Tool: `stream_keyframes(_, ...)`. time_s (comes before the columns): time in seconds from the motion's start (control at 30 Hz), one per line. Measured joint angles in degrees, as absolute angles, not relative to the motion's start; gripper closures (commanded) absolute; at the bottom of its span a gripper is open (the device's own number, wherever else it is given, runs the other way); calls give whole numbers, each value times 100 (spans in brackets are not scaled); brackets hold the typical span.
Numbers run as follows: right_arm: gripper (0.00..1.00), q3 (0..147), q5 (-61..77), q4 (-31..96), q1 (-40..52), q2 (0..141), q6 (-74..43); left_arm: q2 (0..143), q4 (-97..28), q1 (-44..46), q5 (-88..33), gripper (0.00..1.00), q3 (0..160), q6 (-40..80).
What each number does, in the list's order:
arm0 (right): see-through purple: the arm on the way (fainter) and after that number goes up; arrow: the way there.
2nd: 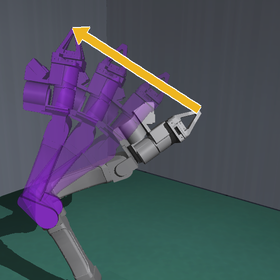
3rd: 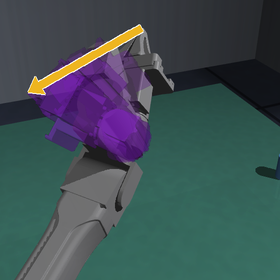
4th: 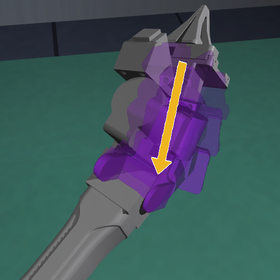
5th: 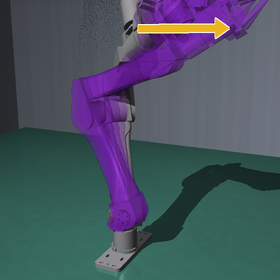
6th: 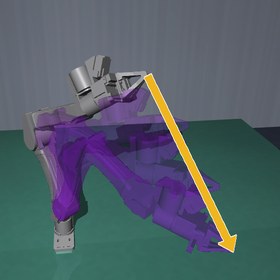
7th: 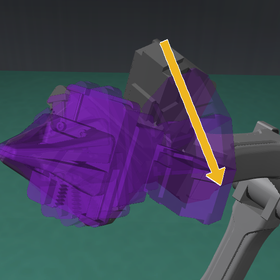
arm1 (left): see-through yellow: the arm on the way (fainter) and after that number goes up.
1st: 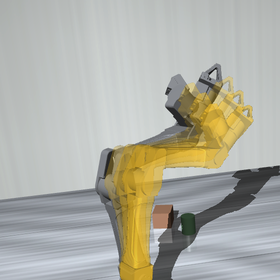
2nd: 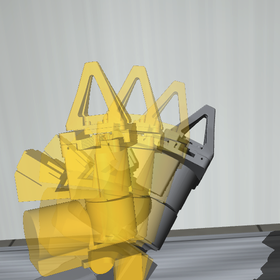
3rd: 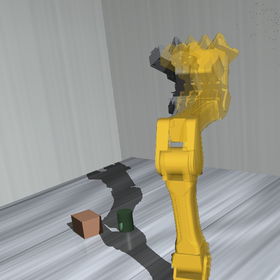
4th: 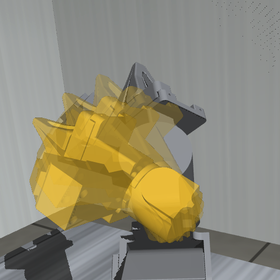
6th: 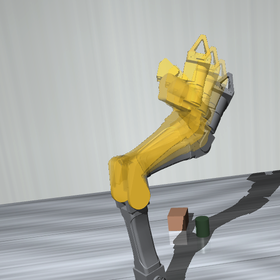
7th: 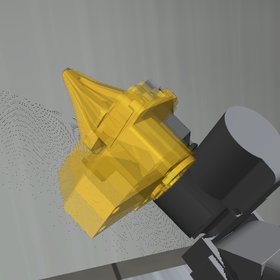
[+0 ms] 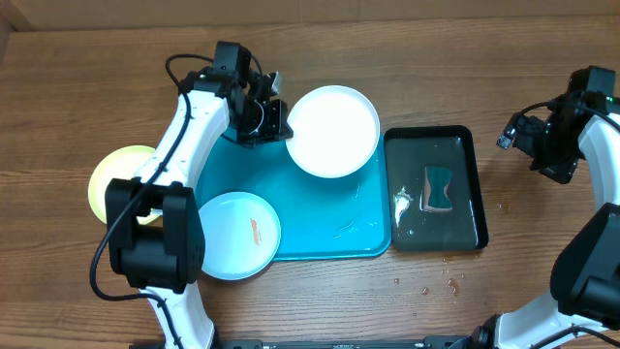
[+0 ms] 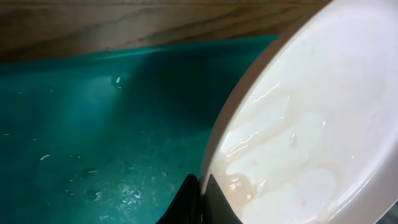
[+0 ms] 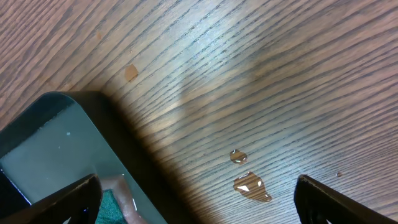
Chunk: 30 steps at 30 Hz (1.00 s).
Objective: Clean dirty plates on tray and stack at the side
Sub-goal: 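Lift the white plate with the left gripper and swing it right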
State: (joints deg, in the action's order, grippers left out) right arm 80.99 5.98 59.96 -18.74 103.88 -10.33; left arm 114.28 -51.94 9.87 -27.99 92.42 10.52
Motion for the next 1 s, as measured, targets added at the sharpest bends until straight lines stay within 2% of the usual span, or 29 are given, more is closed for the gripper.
stream_keyframes(0.23, 0, 8099, 598, 5994, -1872, 10388, -1033, 10906, -5273, 1533, -1428, 96, 9612, 1354)
stream_keyframes(0.43, 0, 8099, 598, 5996, -1872, 10388, -1033, 10438, -5223, 2436, -167, 96, 9703, 1778)
stream_keyframes(1.0, 0, 8099, 600, 5996, -1872, 10388, -1033, 10414, -4969, 4460, 2491, 96, 9703, 2091)
